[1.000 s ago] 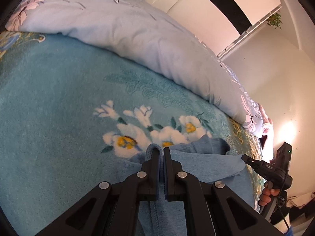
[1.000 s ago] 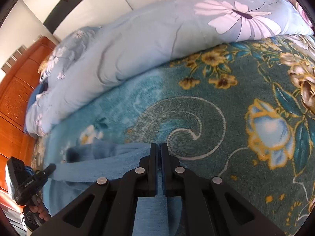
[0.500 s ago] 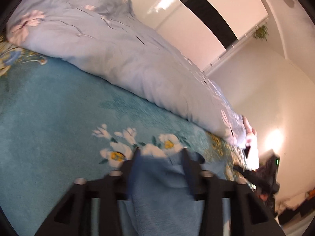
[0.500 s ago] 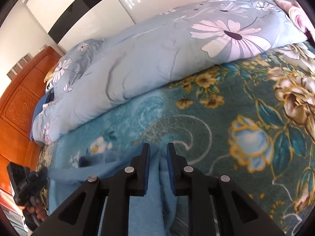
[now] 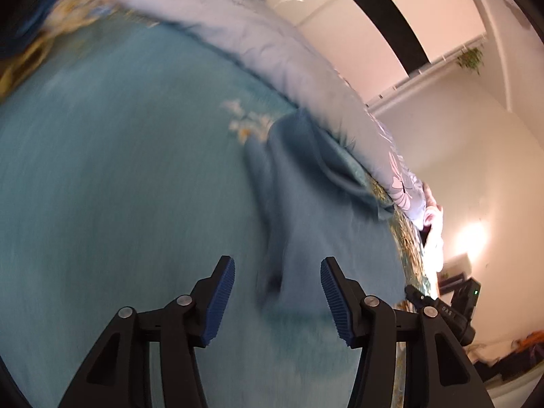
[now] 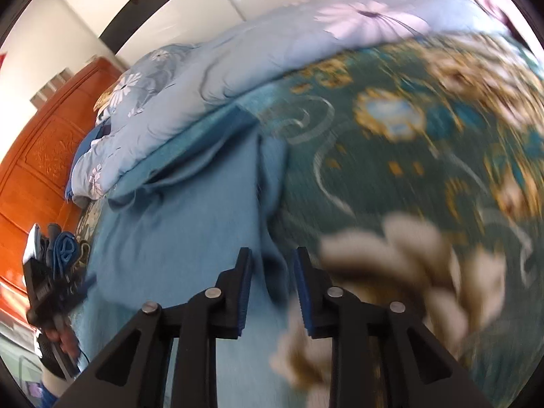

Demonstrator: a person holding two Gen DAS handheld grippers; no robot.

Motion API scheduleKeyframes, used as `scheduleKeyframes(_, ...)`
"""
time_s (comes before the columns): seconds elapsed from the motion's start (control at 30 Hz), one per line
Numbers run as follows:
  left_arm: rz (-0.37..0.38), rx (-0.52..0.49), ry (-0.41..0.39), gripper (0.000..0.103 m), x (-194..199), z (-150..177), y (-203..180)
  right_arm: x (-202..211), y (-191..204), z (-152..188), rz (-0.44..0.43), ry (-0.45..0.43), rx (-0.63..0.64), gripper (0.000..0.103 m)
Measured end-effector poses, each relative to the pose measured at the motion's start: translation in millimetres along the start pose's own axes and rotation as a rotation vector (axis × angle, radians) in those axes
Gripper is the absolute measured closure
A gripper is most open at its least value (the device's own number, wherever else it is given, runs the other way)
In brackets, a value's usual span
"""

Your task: Fold clothes

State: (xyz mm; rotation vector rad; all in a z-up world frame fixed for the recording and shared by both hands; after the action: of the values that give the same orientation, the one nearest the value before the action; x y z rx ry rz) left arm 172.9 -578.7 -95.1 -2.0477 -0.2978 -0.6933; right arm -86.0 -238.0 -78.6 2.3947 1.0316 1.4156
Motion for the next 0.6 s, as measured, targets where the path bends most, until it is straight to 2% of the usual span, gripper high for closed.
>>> scheduleKeyframes(0.07, 0.011, 0.078, 0.019, 0.046, 1.3, 11.6, 6.4, 3.7, -4.5, 12.0, -0.026, 0.012, -0.056, 0.075)
scheduleKeyframes(0.2, 0.136, 0.313, 0.041, 0.046, -4.7, 24.3, 12.6, -0.9, -1.9, 30.9, -0.120, 0.043, -0.158, 0.075)
scheduleKeyframes(0.3, 0.121, 0.351, 0.069, 0.046, -17.5, 32.1, 7.7, -8.9, 8.1, 36.1, -0.139, 0.056, -0.166, 0.075)
scheduleKeyframes(0.37, 0.142, 0.406, 0.078, 0.046, -26.6, 38.9, 5.2, -12.8, 10.5, 35.1, -0.151, 0.048, -0.184, 0.075)
scheduleKeyframes(0.6, 0.176, 0.482, -0.024, 0.047, -44.9, 36.2, -3.9, -19.5, 6.7, 30.9, -0.206, -0.016, -0.299, 0.070)
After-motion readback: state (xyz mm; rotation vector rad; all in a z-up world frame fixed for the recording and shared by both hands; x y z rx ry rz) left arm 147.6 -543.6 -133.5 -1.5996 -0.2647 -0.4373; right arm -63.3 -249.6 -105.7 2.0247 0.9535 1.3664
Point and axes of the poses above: each gripper's, at about its wrist camera, not at the fingertips, and x roughly against the way its jaws point, y to its left, z to its underside, the point moved 4 cm from there along -x, roughly the way its jaws point, and after that the axes turned 5 degrees about -y, right-handed, at the moved point
